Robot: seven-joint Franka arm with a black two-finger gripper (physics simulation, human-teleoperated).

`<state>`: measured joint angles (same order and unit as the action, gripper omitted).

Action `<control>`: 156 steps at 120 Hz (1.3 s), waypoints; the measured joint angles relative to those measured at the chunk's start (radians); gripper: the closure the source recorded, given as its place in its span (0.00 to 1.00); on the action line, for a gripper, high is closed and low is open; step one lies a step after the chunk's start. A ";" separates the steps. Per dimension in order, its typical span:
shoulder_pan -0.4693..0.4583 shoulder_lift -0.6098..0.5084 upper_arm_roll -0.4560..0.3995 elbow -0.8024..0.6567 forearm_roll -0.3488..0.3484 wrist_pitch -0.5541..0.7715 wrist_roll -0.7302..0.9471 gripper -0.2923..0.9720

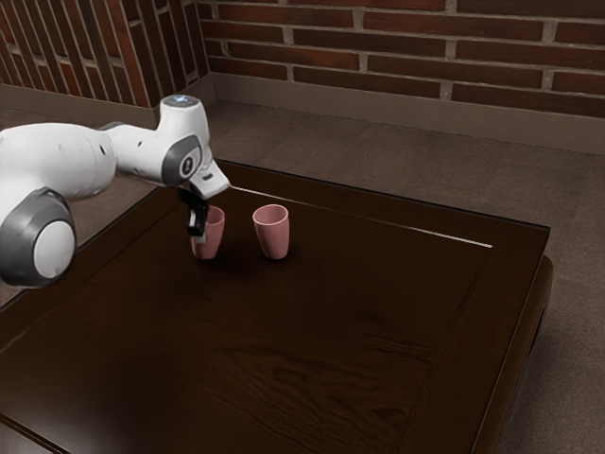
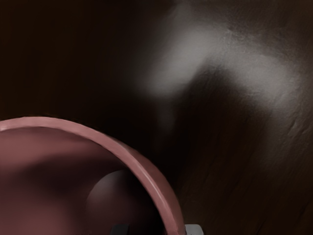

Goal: Place the left cup onto the right cup

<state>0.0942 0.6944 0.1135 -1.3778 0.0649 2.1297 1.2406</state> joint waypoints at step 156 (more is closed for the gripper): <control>-0.207 -0.262 0.016 -0.054 0.029 -0.052 -0.058 0.85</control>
<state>-0.1132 0.4329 0.1296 -1.4316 0.0940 2.0779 1.1823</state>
